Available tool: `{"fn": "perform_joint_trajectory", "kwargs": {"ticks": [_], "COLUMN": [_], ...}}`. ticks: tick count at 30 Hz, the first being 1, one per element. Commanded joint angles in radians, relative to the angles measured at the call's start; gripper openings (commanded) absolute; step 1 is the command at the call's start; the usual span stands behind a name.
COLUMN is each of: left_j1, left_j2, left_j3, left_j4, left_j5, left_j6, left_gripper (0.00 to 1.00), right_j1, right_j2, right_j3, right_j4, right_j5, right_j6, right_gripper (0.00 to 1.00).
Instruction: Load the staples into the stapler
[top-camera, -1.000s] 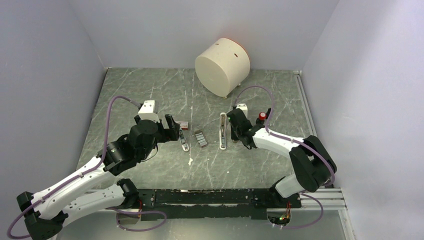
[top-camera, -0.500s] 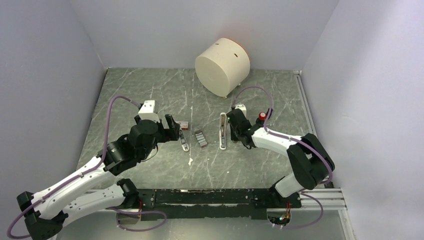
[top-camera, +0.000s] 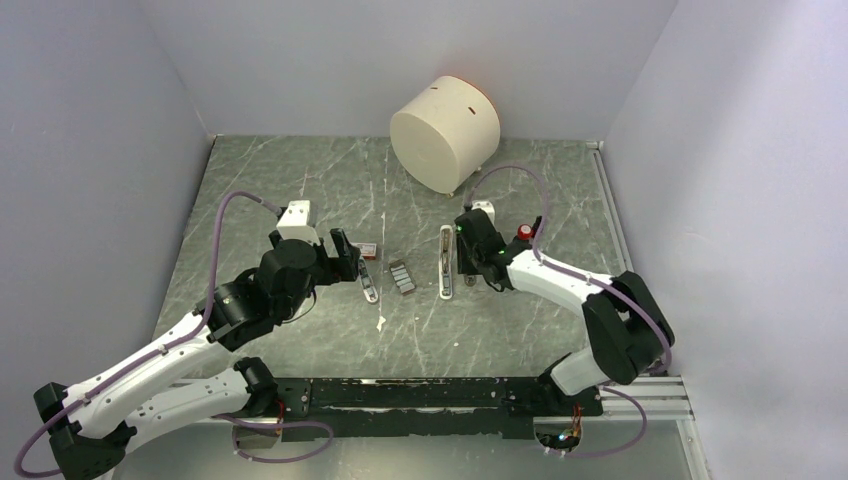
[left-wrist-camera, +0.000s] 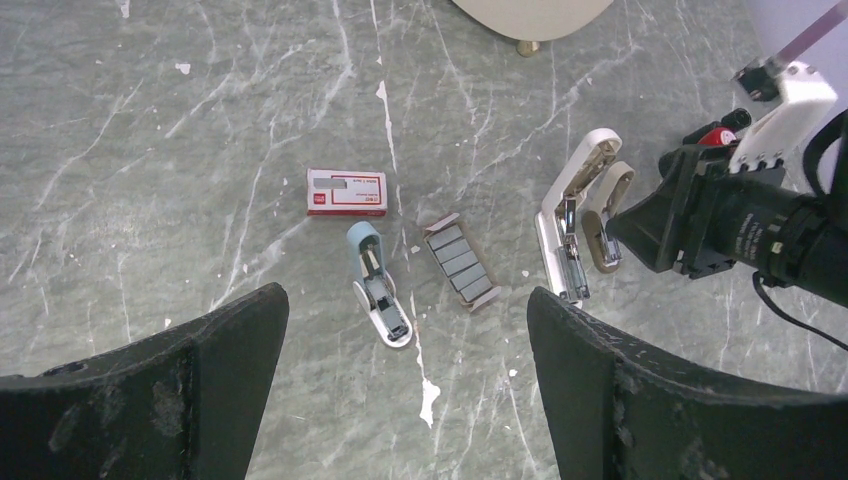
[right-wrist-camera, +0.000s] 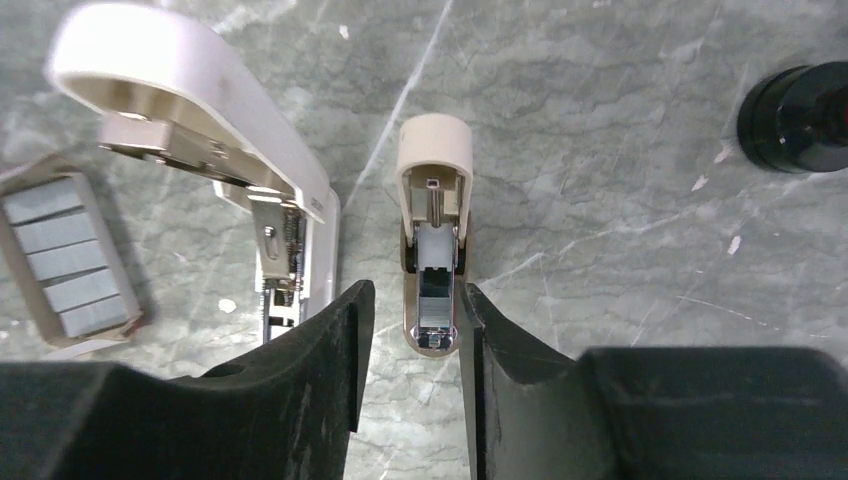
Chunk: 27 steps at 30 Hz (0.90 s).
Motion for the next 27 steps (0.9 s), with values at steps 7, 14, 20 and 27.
{"fn": "perform_joint_trajectory", "kwargs": {"ticks": [7, 14, 20, 27], "left_j1": [0.006, 0.006, 0.005, 0.005], "left_j2": [0.01, 0.063, 0.126, 0.234], "left_j3": [-0.022, -0.092, -0.117, -0.105], "left_j4": [0.045, 0.177, 0.27, 0.312], "left_j5": [0.076, 0.291, 0.401, 0.493], "left_j6": [-0.051, -0.105, -0.111, -0.103], "left_gripper": [0.94, 0.97, 0.95, 0.88], "right_j1": [-0.01, -0.011, -0.01, -0.01], "right_j2": [-0.091, -0.05, 0.037, 0.127], "right_j3": [0.113, 0.201, 0.293, 0.361], "right_j4": [-0.09, -0.083, -0.098, -0.121], "right_j5": [-0.017, -0.051, -0.013, -0.028], "right_j6": [0.06, 0.104, 0.108, 0.108], "right_gripper": [0.57, 0.69, 0.7, 0.62]}}
